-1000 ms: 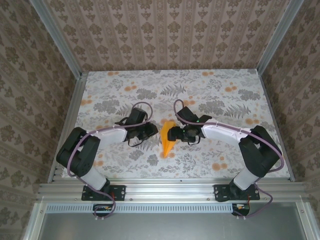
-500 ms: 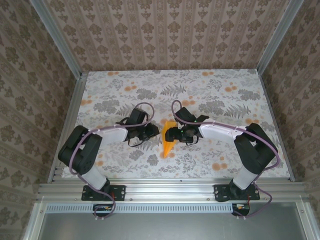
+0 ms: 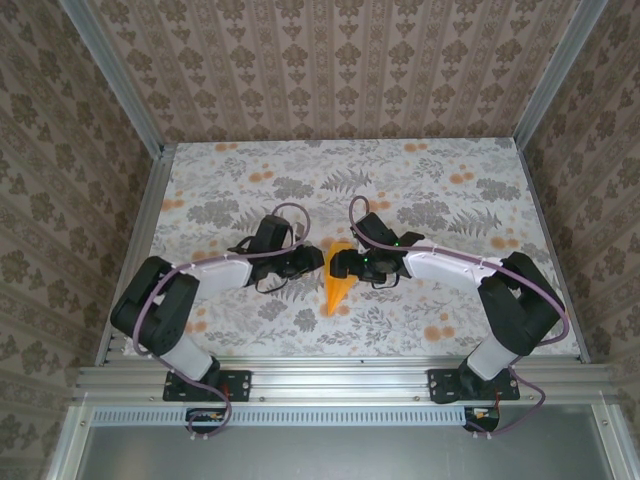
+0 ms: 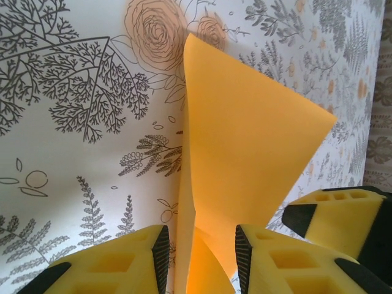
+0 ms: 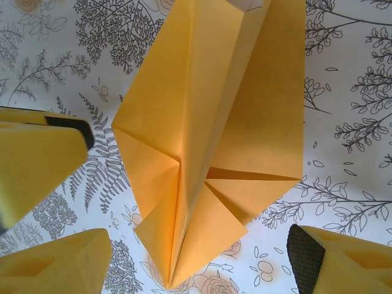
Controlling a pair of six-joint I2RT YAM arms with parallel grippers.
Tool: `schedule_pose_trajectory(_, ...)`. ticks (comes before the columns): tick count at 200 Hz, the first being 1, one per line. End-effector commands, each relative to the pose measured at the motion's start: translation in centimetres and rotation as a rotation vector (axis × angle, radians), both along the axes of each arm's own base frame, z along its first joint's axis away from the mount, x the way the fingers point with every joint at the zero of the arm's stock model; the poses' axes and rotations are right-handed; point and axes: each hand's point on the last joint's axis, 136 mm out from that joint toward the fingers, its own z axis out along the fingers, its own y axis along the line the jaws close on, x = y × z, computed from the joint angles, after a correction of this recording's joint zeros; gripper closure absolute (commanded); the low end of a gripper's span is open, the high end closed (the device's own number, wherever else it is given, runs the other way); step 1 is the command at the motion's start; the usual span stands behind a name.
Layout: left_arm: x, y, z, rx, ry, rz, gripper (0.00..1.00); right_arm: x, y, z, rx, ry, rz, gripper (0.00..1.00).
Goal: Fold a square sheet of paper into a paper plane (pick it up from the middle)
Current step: Move a paper plane to the center of the table.
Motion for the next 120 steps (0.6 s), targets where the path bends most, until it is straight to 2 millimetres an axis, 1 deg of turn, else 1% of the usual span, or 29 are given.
schedule_pose_trajectory(1, 0.0, -1.1, -0.2, -0.023, 0.004, -0.067, 0.64, 0.4, -0.6, 0.6, -0.001, -0.024, -0.036, 0.22)
schedule_pose_trajectory(24, 0.0, -1.9, -0.5, -0.044, 0.012, -0.098, 0.68, 0.3, -0.6, 0.6, -0.006, -0.023, -0.033, 0.22)
schedule_pose_trajectory(43, 0.0, -2.2, -0.9, -0.049, 0.015, -0.113, 0.76, 0.4, -0.7, 0.7, -0.009, -0.027, -0.034, 0.22)
schedule_pose_trajectory(50, 0.0, -2.2, -0.9, -0.051, 0.014, -0.115, 0.8, 0.3, -0.7, 0.7, -0.011, -0.024, -0.033, 0.22)
schedule_pose_trajectory(69, 0.2, -2.0, -1.0, -0.047, 0.0, -0.107, 0.95, 0.4, -0.7, 0.8, -0.013, -0.026, -0.032, 0.22)
schedule_pose_trajectory(78, 0.4, -1.7, -0.9, -0.045, -0.008, -0.092, 0.99, 0.4, -0.8, 0.8, -0.016, -0.027, -0.03, 0.22)
schedule_pose_trajectory(98, 0.6, -0.8, -0.6, -0.05, -0.033, -0.048, 1.0, 0.2, -0.7, 0.9, -0.023, -0.022, -0.02, 0.23)
schedule_pose_trajectory(120, 0.7, 0.7, -0.5, -0.041, -0.049, 0.013, 1.0, 0.1, -0.3, 1.2, -0.034, -0.023, 0.001, 0.24)
